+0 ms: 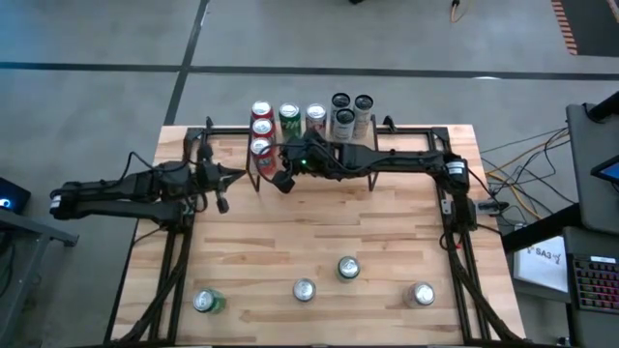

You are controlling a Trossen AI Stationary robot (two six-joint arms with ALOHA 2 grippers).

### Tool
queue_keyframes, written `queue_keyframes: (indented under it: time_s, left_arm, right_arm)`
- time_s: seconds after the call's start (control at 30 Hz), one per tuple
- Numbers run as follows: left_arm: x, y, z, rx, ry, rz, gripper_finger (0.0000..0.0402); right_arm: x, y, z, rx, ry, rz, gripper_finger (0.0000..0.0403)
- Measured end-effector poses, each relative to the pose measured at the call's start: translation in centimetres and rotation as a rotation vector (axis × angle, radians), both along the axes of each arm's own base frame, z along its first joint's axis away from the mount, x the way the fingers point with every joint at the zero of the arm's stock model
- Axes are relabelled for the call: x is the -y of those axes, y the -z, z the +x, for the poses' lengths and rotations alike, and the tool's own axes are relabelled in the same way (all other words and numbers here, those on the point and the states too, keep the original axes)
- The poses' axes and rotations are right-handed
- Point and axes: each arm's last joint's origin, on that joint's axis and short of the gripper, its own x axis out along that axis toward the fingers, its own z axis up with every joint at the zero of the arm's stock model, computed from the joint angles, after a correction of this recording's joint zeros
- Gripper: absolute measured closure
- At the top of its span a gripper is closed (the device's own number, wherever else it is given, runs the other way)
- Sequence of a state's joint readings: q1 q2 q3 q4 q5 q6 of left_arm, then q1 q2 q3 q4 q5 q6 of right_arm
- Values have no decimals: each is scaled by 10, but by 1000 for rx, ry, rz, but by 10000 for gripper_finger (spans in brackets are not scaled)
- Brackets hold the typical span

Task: Place canned beverage on shelf
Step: Adjust the orange soda cans

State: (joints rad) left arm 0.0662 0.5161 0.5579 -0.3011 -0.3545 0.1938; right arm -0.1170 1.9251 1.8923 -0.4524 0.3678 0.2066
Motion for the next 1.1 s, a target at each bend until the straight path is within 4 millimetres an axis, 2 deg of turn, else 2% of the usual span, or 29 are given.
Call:
queue_keyframes:
  time_s: [0.2,0.73,1.1]
  left_arm:
    - [-2,-5,7,39,-43,31,402]
    - [-4,0,24,-4,-50,63,402]
    - [-8,5,30,-43,-162,97,402]
  right_arm:
    - [-10,-4,-1,-1,-26,-5,390]
    - [-13,-4,-1,5,-27,1,390]
    - [-20,-6,-1,9,-42,2,390]
